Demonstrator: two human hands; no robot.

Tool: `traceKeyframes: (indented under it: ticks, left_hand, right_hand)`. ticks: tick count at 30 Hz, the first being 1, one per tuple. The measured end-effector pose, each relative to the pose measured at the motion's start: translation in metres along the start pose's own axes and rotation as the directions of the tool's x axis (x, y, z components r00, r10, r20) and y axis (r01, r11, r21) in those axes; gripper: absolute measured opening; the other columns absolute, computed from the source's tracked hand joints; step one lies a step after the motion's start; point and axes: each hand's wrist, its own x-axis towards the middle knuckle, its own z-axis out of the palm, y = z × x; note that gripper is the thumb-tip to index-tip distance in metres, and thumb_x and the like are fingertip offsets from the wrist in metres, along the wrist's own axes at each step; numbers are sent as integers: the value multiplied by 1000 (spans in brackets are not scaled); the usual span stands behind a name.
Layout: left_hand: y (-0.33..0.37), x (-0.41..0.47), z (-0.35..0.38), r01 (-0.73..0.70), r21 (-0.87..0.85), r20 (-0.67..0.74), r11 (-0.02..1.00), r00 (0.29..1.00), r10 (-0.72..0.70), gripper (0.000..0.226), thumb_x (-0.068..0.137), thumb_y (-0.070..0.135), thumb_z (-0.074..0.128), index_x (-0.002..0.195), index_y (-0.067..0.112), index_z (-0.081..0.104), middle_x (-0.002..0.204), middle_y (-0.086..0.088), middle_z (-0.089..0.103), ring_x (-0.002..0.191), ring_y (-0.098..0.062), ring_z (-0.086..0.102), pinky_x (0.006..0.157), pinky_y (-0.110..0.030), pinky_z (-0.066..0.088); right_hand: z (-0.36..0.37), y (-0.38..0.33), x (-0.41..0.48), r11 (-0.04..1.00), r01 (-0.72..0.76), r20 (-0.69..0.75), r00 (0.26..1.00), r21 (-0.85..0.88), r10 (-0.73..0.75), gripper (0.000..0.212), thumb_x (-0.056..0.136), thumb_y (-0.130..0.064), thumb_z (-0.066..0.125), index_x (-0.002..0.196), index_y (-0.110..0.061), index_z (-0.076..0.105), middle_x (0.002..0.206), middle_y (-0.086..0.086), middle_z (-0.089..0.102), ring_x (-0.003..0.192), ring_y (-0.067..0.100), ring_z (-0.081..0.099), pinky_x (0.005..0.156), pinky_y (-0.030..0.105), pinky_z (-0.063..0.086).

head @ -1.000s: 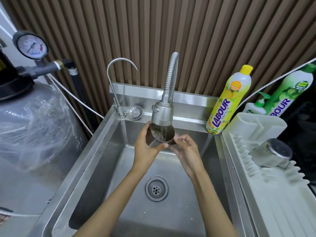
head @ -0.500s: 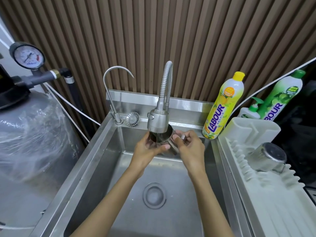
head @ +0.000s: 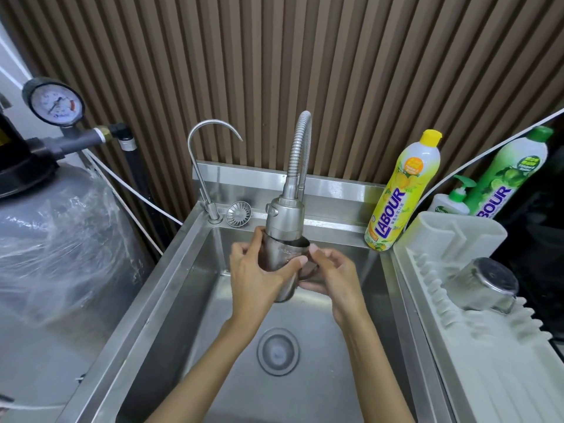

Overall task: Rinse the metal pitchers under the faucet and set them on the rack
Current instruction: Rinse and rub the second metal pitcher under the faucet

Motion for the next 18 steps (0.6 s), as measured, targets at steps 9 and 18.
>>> traceKeyframes:
  ticks: [9, 18]
  left_hand:
    - [-5, 9, 14, 161, -512, 230, 844, 972, -46, 66, 66, 3, 80, 125, 16, 53, 111, 0, 68, 101, -3, 64, 95, -20, 49]
    - [-2, 7, -4, -157, -24, -61, 987, 986, 155, 92, 55, 28, 88, 136, 24, 44, 107, 8, 42, 108, -8, 45, 94, -20, 38]
  right_hand:
    - [5, -23, -3, 881, 305, -89, 929, -363, -358, 26, 85, -12, 64, 67, -25, 49, 99, -4, 71, 95, 17, 66, 90, 38, 51]
    - [10, 22, 9, 933, -63, 176, 984, 353, 0, 23, 93, -8, 50, 71, -9, 46, 78, 11, 65, 86, 30, 64, 79, 42, 58]
